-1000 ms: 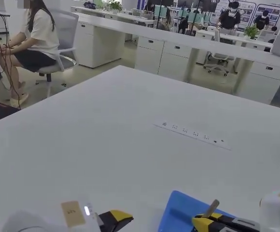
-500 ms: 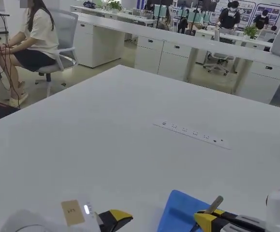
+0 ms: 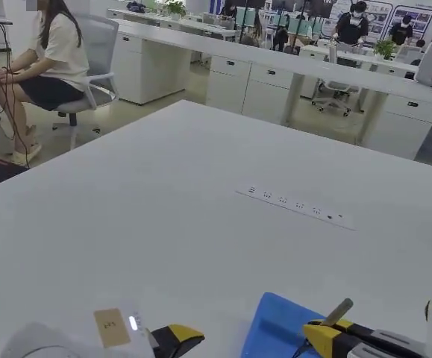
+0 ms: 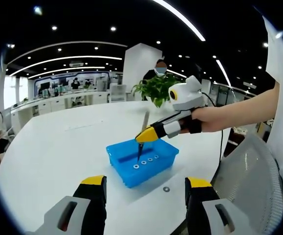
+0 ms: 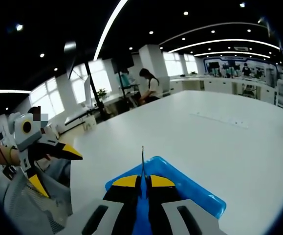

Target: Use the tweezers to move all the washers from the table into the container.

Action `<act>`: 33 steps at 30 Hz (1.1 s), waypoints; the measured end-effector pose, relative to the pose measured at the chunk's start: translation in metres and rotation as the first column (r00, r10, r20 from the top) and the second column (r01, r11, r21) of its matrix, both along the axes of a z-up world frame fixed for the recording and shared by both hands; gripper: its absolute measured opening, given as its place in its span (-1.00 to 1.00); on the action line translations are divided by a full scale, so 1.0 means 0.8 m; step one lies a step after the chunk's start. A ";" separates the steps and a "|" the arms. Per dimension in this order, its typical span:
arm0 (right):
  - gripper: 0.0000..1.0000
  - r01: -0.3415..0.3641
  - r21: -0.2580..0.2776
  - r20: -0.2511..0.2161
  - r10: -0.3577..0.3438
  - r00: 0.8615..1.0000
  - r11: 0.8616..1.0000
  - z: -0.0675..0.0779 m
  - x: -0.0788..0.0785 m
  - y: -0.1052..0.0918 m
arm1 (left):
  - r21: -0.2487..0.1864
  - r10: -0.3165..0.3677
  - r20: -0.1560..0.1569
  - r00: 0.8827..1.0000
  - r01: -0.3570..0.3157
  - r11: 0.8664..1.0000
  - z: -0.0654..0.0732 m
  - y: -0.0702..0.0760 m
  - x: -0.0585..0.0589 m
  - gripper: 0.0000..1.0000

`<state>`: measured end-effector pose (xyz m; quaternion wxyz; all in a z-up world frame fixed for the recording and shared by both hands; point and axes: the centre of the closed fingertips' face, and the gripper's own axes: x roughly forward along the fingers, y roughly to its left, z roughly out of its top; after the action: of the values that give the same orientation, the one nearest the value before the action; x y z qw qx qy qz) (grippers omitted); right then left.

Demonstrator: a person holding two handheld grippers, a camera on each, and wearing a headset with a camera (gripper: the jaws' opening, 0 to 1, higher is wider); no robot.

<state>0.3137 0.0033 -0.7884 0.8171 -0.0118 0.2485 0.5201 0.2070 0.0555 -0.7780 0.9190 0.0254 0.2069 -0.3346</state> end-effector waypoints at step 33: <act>-0.93 -0.014 0.090 -0.004 0.015 1.000 0.996 0.039 -0.054 -0.002 | 0.014 -0.037 -0.016 0.999 0.037 0.999 -0.005 -0.008 -0.005 0.29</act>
<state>0.2703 0.0015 -0.7572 0.8123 0.0246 0.2266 0.5368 0.2034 0.0491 -0.7818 0.9108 0.0334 0.2160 -0.3502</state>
